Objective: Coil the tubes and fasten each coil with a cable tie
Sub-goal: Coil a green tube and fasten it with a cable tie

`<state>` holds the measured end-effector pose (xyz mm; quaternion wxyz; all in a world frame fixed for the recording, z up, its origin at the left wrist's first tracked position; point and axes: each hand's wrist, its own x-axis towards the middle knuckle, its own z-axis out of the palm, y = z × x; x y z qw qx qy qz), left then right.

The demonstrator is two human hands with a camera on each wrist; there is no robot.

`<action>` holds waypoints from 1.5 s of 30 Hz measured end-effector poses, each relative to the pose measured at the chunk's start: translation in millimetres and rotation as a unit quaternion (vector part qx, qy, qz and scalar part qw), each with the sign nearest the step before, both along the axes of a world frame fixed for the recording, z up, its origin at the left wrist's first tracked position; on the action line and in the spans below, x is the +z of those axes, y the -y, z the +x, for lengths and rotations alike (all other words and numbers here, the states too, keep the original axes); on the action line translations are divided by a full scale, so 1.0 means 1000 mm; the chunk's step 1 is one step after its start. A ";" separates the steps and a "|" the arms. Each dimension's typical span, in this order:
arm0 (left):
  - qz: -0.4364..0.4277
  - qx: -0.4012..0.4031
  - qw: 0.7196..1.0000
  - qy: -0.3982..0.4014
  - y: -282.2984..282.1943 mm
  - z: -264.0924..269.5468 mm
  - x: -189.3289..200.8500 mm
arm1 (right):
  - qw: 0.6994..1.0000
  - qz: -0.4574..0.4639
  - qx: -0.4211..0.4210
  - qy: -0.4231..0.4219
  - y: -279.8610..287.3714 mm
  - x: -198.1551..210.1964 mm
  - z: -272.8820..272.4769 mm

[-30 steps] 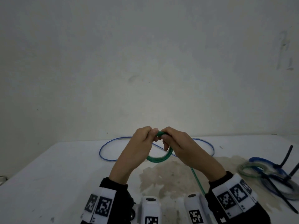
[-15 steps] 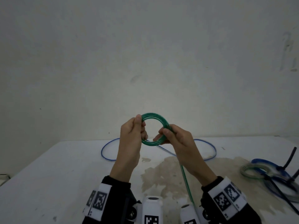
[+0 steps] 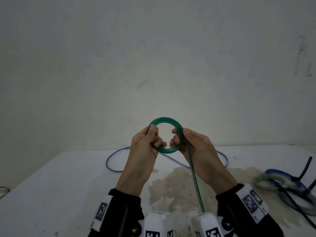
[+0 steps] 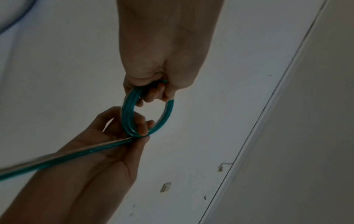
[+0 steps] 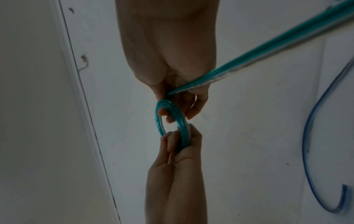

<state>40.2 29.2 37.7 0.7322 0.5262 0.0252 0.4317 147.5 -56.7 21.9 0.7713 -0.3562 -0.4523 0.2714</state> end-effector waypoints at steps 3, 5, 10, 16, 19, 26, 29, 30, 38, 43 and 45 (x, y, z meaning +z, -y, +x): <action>0.042 -0.021 0.998 -0.041 -0.003 -0.003 -0.001 | 1.000 -0.006 -0.004 -0.005 0.004 0.002 0.005; 0.102 -0.021 0.992 -0.075 -0.007 -0.008 -0.001 | 0.999 -0.015 -0.022 0.023 0.007 0.003 0.008; 0.218 -0.011 0.968 -0.120 -0.015 -0.020 0.002 | 0.991 -0.071 -0.022 0.108 0.009 0.004 0.005; 0.187 0.017 0.970 -0.155 -0.013 -0.014 -0.001 | 0.955 -0.093 -0.143 0.241 0.004 0.002 -0.001; 0.133 0.031 0.985 -0.104 -0.011 -0.009 -0.001 | 0.944 -0.093 -0.166 0.268 0.002 0.000 -0.005; -0.044 0.053 0.996 0.059 -0.016 -0.005 0.005 | 0.948 -0.087 -0.155 0.264 -0.008 -0.009 -0.020; -0.039 0.018 0.998 0.053 0.000 0.004 0.001 | 0.952 -0.061 -0.217 0.206 -0.011 -0.009 -0.021; -0.035 0.002 0.998 0.048 0.003 0.006 0.000 | 0.951 -0.055 -0.231 0.197 -0.011 -0.009 -0.017; 0.076 -0.034 0.994 -0.065 -0.017 -0.009 -0.005 | 0.888 -0.096 -0.274 0.356 -0.004 -0.009 0.009; 0.088 -0.031 0.992 -0.088 -0.023 -0.016 -0.002 | 0.887 -0.122 -0.217 0.388 -0.003 -0.007 0.002; 0.047 -0.037 0.996 -0.059 -0.021 -0.014 -0.001 | 0.905 -0.109 -0.191 0.363 -0.003 -0.006 0.001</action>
